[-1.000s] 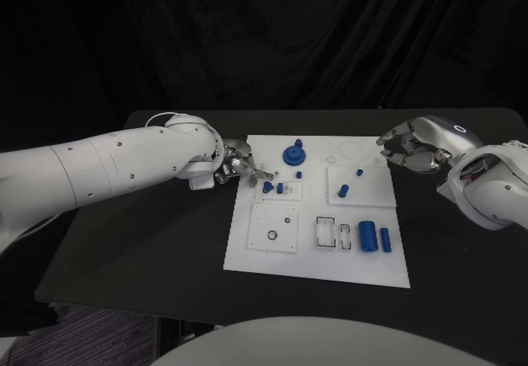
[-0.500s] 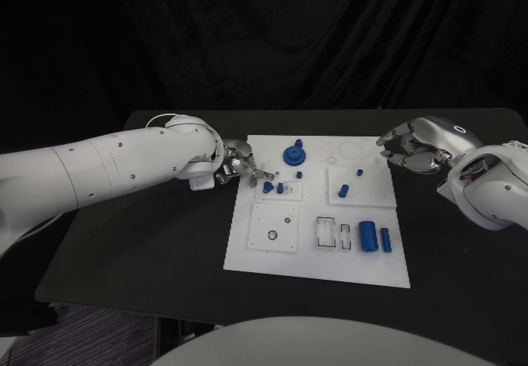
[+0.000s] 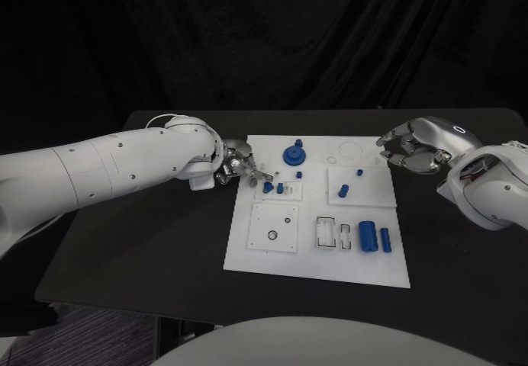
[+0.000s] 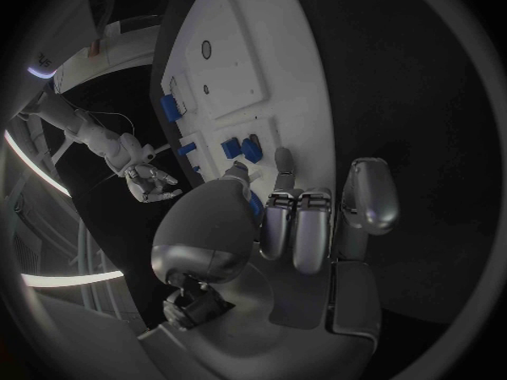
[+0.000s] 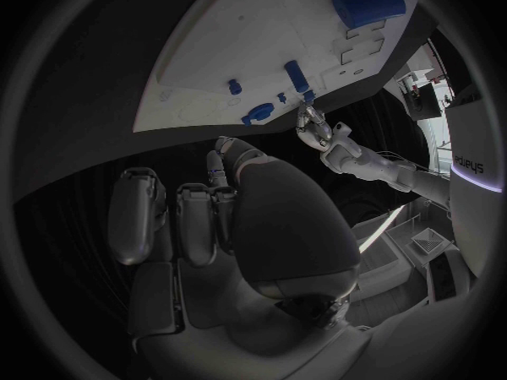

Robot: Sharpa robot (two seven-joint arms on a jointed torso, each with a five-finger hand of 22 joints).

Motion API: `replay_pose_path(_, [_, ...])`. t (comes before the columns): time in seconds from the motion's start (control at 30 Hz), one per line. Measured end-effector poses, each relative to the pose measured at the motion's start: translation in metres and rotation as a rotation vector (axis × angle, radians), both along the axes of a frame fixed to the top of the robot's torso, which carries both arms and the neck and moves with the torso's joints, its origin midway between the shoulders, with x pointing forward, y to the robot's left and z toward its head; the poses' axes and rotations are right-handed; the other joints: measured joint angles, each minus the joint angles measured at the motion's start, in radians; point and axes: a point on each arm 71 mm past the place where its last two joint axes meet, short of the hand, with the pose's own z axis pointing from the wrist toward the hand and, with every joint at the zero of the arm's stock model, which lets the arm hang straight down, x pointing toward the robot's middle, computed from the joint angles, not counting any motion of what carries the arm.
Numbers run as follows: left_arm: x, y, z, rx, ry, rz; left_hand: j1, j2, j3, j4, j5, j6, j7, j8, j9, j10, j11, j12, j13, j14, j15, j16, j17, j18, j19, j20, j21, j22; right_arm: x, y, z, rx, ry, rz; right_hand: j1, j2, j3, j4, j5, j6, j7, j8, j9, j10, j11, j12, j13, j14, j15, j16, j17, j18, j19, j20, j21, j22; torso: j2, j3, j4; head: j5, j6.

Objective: Assemble the parts on the task board

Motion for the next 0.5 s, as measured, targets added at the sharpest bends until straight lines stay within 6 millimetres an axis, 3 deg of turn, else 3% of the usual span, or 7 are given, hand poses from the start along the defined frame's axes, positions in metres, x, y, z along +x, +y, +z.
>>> replay_pose_path(0.1, [0.0,0.0,-0.0001,-0.001,0.0,0.0,0.014,0.0,0.002,-0.007,-0.016,0.001,0.002,-0.001,-0.003,0.0,0.0,0.0,0.0,0.001,0.001,0.0,0.0,0.0,0.0,0.0,0.0,0.0,0.0,0.0,-0.0001,0.0,0.0,0.0,0.0,0.0,0.0,0.0,0.0,0.0,0.0,0.0,0.0,0.0,0.0,0.0,0.0,0.0,0.0,0.0,0.0,0.0,0.0,0.0,0.0,0.0,0.0,0.0,0.0,0.0,0.0])
replay_pose_path(0.5, [-0.0002,-0.0001,-0.0007,-0.003,-0.001,0.005,0.07,0.014,0.011,-0.039,-0.017,0.002,0.003,-0.001,-0.003,0.0,0.0,0.0,0.0,0.001,0.001,0.0,0.0,0.0,0.0,0.0,0.0,0.0,-0.0001,0.0,-0.0003,-0.001,0.002,0.0,0.0,0.0,0.003,-0.003,0.0,0.0,0.0,0.0,0.0,0.0,0.0,0.0,0.0,0.0,0.0,0.0,0.0,0.0,0.0,0.0,-0.006,0.0,0.0,0.0001,0.0,0.001,0.0])
